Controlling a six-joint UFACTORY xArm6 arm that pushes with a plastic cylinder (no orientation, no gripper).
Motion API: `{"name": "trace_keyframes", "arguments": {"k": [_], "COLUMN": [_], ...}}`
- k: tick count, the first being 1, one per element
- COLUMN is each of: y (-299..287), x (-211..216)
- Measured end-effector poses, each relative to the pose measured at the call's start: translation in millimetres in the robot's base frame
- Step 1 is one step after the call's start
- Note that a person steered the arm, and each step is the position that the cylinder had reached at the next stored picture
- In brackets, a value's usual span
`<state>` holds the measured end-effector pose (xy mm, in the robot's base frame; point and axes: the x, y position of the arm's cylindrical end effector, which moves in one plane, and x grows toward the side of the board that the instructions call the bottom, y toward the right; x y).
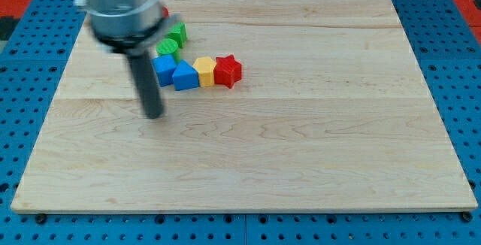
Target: Slightly move the yellow heart towards top
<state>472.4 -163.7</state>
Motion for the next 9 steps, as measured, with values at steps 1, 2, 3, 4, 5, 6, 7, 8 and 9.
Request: {"name": "trace_keyframes", "arguments": {"k": [1, 2, 3, 4, 5, 6, 7, 8, 9], "y": [-64, -112, -120, -119, -100, -87, -87, -101, -124], "x": [-23, -57, -101, -144, -164, -187, -204, -207, -208]}}
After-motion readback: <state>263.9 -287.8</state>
